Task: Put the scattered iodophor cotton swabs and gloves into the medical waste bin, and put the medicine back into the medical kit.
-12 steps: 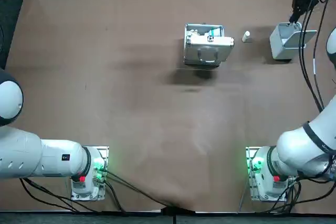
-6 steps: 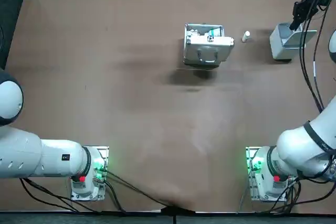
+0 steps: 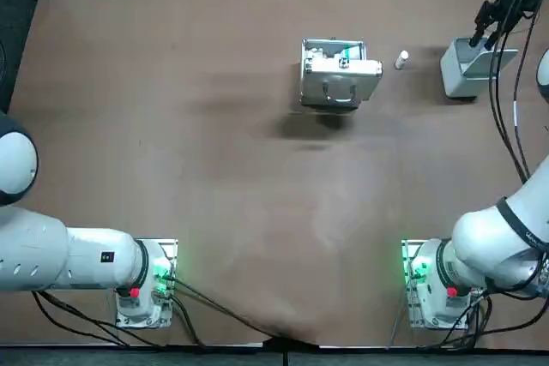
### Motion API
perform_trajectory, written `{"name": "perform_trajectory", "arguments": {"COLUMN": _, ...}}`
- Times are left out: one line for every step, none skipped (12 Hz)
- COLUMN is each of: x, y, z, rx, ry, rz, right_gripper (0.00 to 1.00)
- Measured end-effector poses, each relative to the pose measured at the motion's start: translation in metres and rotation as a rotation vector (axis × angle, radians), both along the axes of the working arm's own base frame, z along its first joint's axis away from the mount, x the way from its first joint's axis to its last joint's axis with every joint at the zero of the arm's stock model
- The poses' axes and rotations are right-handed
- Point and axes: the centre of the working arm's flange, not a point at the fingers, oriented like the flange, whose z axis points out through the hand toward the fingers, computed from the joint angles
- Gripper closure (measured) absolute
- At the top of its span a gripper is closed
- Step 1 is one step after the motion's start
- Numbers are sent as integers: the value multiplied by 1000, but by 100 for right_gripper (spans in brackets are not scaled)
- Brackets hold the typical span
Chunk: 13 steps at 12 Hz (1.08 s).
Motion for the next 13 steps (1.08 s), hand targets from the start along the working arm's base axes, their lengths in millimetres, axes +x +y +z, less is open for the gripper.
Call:
{"name": "perform_trajectory", "arguments": {"x": 6, "y": 11, "z": 8, "rx": -1, "ry": -19, "rz": 18, "right_gripper": 12}}
{"name": "perform_trajectory", "arguments": {"x": 14, "y": 28, "z": 16, "rx": -2, "ry": -37, "rz": 43, "right_gripper": 1}}
{"name": "perform_trajectory", "arguments": {"x": 21, "y": 50, "z": 23, "rx": -7, "ry": -52, "rz": 69, "right_gripper": 0}}
{"name": "perform_trajectory", "arguments": {"x": 29, "y": 74, "z": 29, "rx": -18, "ry": -74, "rz": 87, "right_gripper": 0}}
{"name": "perform_trajectory", "arguments": {"x": 38, "y": 100, "z": 32, "rx": -36, "ry": -106, "rz": 92, "right_gripper": 0}}
{"name": "perform_trajectory", "arguments": {"x": 46, "y": 126, "z": 33, "rx": -56, "ry": -135, "rz": 84, "right_gripper": 0}}
{"name": "perform_trajectory", "arguments": {"x": 52, "y": 151, "z": 30, "rx": -74, "ry": -159, "rz": 68, "right_gripper": 0}}
{"name": "perform_trajectory", "arguments": {"x": 56, "y": 174, "z": 24, "rx": -89, "ry": -182, "rz": 49, "right_gripper": 0}}
{"name": "perform_trajectory", "arguments": {"x": 58, "y": 192, "z": 12, "rx": -101, "ry": -202, "rz": 32, "right_gripper": 0}}
{"name": "perform_trajectory", "arguments": {"x": 58, "y": 206, "z": -3, "rx": -109, "ry": -217, "rz": 24, "right_gripper": 0}}
{"name": "perform_trajectory", "arguments": {"x": 56, "y": 216, "z": -21, "rx": -115, "ry": -230, "rz": 21, "right_gripper": 0}}
{"name": "perform_trajectory", "arguments": {"x": 54, "y": 221, "z": -39, "rx": -118, "ry": -243, "rz": 21, "right_gripper": 0}}
{"name": "perform_trajectory", "arguments": {"x": 51, "y": 222, "z": -55, "rx": -121, "ry": -256, "rz": 19, "right_gripper": 0}}
